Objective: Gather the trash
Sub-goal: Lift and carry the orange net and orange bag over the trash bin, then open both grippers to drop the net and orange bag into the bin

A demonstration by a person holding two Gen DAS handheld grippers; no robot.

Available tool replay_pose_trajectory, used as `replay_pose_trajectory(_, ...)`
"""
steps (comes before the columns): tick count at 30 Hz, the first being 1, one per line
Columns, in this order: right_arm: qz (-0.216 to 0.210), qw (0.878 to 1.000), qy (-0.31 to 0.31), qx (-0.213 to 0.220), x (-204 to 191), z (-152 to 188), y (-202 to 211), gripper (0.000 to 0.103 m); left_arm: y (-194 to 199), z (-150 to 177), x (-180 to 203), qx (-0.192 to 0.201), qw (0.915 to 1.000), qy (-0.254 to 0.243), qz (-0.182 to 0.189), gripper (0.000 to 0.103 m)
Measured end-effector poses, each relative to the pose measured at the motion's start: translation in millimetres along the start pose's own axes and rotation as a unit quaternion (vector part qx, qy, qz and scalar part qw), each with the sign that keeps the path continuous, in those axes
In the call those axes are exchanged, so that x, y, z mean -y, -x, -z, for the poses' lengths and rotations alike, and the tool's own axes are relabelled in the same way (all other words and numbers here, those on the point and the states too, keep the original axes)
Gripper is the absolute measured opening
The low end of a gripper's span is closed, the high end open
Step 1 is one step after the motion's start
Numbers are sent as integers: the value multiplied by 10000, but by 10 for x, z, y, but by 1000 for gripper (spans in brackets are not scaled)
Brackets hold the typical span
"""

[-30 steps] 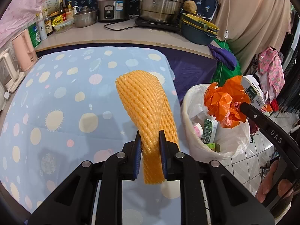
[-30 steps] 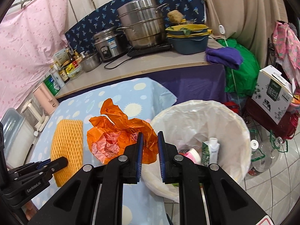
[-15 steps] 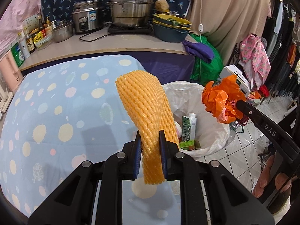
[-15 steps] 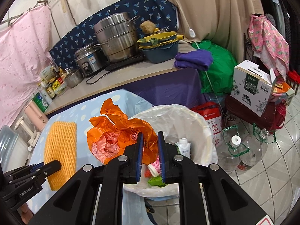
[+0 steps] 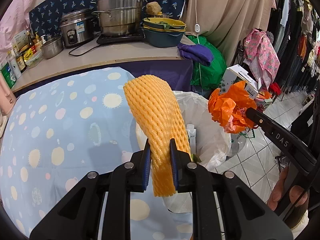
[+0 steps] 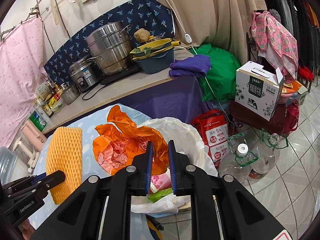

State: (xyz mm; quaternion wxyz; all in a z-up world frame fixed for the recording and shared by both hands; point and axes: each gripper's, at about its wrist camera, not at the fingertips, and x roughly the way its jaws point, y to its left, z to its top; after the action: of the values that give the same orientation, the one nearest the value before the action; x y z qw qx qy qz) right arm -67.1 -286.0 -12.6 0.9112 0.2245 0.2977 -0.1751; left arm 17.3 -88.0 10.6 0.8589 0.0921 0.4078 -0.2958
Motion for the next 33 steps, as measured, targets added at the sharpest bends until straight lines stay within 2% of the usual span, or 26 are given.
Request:
replay_pose_trajectory(14, 1, 9999, -123, -48, 99, -18, -98, 15, -138, -92, 188, -22, 9998, -191, 51, 17)
replay_pose_trajectory(33, 3, 9999, -23, -111, 37, -33, -216, 15, -255, -154, 272, -91, 9998, -168, 39, 17)
